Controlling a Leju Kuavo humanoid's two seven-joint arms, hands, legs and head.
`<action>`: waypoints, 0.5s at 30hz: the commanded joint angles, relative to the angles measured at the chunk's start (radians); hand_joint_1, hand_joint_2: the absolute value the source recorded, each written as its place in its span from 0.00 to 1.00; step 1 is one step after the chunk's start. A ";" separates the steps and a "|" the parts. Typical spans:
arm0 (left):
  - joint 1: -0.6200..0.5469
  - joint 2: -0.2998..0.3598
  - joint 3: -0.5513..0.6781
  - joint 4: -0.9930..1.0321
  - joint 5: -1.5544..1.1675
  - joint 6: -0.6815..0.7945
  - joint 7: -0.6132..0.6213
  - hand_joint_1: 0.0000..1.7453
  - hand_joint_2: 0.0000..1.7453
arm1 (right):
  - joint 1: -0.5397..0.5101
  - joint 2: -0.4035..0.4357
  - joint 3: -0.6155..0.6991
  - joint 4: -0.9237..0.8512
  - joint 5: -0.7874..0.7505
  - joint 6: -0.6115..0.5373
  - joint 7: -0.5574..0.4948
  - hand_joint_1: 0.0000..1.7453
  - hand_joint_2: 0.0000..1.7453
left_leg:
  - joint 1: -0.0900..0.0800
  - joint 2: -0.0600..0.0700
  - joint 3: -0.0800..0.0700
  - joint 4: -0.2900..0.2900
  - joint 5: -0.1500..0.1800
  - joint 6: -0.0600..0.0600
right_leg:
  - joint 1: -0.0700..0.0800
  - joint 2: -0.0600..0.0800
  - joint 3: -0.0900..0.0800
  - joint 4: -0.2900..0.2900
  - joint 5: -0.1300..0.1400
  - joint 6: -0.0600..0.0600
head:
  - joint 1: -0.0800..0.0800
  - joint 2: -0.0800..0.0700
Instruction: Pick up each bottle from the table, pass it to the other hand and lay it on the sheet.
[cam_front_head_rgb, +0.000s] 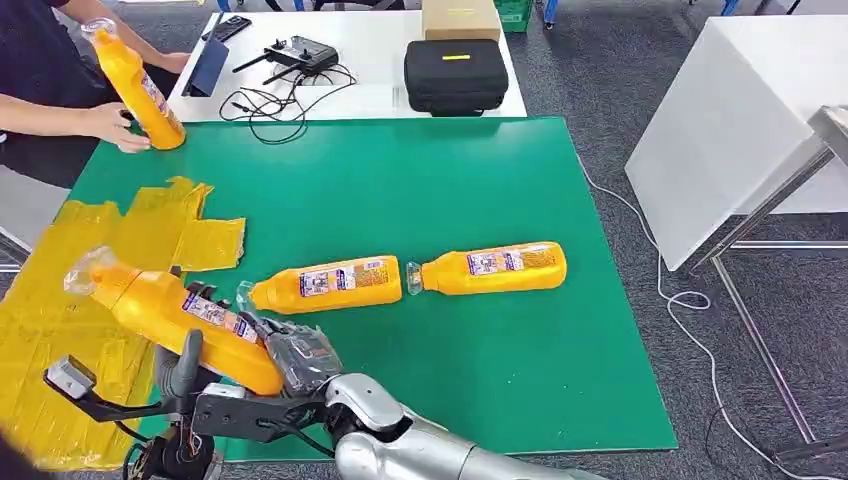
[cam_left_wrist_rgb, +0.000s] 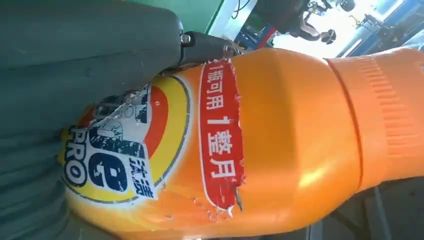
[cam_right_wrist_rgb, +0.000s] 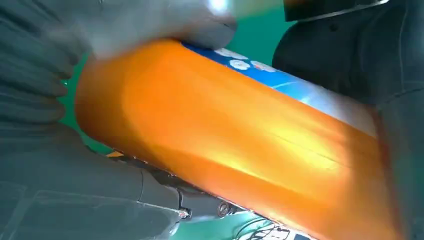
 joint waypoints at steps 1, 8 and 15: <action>-0.079 0.022 -0.013 0.012 -0.010 0.016 0.007 1.00 1.00 | 0.006 0.013 0.192 0.030 -0.037 0.078 -0.054 1.00 1.00 | 0.001 -0.004 0.003 -0.001 0.000 0.000 | 0.001 -0.006 0.005 -0.001 -0.002 0.000 | 0.000 0.000; -0.079 0.022 -0.013 0.012 -0.010 0.016 0.007 1.00 1.00 | 0.006 0.013 0.192 0.030 -0.037 0.078 -0.054 1.00 1.00 | 0.001 -0.004 0.002 -0.001 0.000 0.000 | 0.001 -0.006 0.004 -0.001 -0.001 0.000 | 0.000 0.000; -0.066 0.070 0.068 -0.042 -0.377 0.326 -0.146 1.00 1.00 | -0.051 0.013 0.042 0.109 -0.218 0.014 -0.223 0.00 0.00 | 0.001 -0.003 0.001 0.000 0.000 0.000 | 0.001 -0.004 0.002 -0.001 -0.001 0.000 | 0.000 0.000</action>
